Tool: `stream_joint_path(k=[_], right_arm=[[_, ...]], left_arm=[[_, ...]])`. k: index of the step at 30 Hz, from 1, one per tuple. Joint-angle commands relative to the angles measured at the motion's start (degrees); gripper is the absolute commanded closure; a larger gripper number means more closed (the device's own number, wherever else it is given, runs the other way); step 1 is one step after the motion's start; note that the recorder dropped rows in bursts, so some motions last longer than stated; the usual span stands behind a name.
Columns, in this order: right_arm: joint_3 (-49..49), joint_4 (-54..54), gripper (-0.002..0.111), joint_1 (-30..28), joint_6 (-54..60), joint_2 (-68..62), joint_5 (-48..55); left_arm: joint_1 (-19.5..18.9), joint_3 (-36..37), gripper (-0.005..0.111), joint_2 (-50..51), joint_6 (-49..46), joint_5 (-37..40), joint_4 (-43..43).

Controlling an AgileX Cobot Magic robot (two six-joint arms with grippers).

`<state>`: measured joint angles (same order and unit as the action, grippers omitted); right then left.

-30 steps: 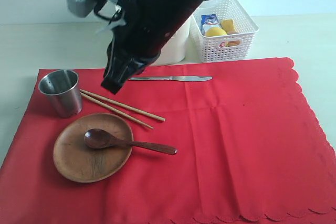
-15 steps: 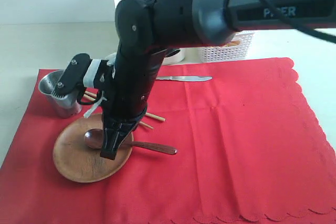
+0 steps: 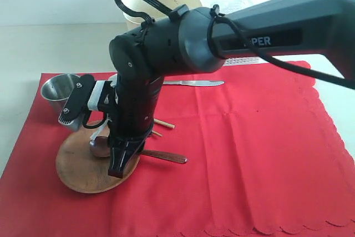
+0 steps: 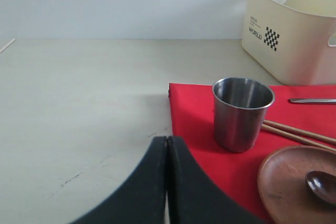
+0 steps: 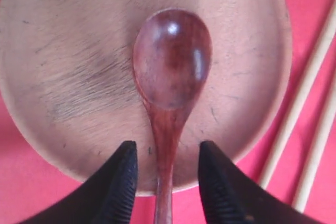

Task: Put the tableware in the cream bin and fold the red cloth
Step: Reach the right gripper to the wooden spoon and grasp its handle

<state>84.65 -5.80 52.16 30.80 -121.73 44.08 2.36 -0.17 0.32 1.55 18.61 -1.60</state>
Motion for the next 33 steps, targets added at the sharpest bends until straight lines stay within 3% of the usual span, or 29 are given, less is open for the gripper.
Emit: stream_joint_path(k=[1, 12, 21, 33], right_arm=[[0.3, 0.2, 0.069, 0.2, 0.6, -0.8, -1.1], [0.3, 0.2, 0.073, 0.2, 2.6, -2.4, -1.8], [0.3, -0.4, 0.108, 0.2, 2.6, -2.4, -0.8], [0.3, 0.6, 0.108, -0.2, 2.6, 3.9, -3.8]], left_arm=[[-0.1, 0.2, 0.107, -0.3, 0.1, -0.3, -0.4], [-0.1, 0.2, 0.107, -0.3, 0.1, -0.3, -0.4], [-0.1, 0.2, 0.107, -0.3, 0.1, -0.3, -0.4], [-0.1, 0.2, 0.107, -0.3, 0.1, -0.3, -0.4]])
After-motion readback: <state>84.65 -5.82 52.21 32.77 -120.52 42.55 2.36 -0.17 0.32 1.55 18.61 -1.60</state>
